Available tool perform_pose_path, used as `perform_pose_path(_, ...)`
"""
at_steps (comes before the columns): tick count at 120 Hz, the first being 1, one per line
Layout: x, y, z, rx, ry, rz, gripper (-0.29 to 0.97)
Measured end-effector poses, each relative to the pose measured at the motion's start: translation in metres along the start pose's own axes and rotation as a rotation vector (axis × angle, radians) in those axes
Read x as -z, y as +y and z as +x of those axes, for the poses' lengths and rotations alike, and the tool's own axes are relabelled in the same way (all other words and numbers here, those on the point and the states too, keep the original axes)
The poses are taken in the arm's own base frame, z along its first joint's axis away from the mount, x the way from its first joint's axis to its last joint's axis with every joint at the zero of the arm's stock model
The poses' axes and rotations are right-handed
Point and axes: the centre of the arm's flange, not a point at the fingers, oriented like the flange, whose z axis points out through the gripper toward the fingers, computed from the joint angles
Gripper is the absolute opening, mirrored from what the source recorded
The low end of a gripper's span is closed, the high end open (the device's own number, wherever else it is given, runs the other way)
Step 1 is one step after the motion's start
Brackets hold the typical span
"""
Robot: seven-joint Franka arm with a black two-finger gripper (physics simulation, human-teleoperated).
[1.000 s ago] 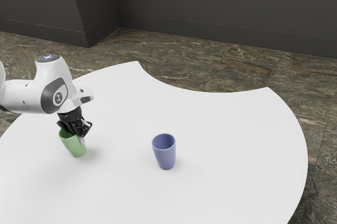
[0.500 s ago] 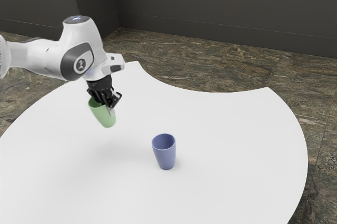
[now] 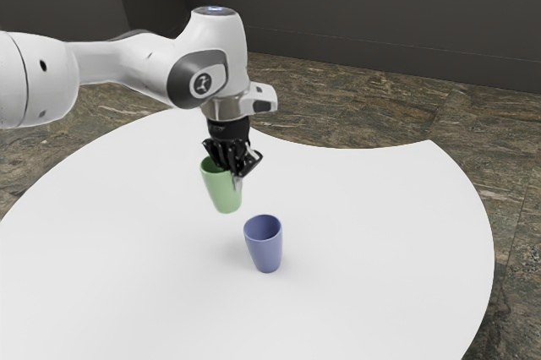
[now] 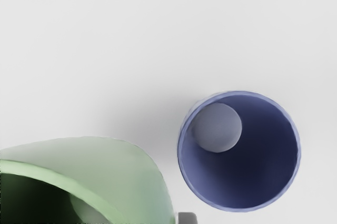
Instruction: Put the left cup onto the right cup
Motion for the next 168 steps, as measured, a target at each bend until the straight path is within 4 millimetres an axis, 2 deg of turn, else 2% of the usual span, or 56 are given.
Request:
perform_pose_path(36, -0.008, 0.031, 0.005, 0.000, -0.030, 0.003, -0.10)
perform_pose_path(74, -0.011, 0.043, 0.010, 0.022, -0.024, 0.006, -0.10)
perform_pose_path(101, -0.009, 0.061, 0.015, 0.016, -0.014, 0.005, -0.10)
perform_pose_path(168, -0.027, 0.067, 0.018, 0.047, -0.031, 0.005, -0.10)
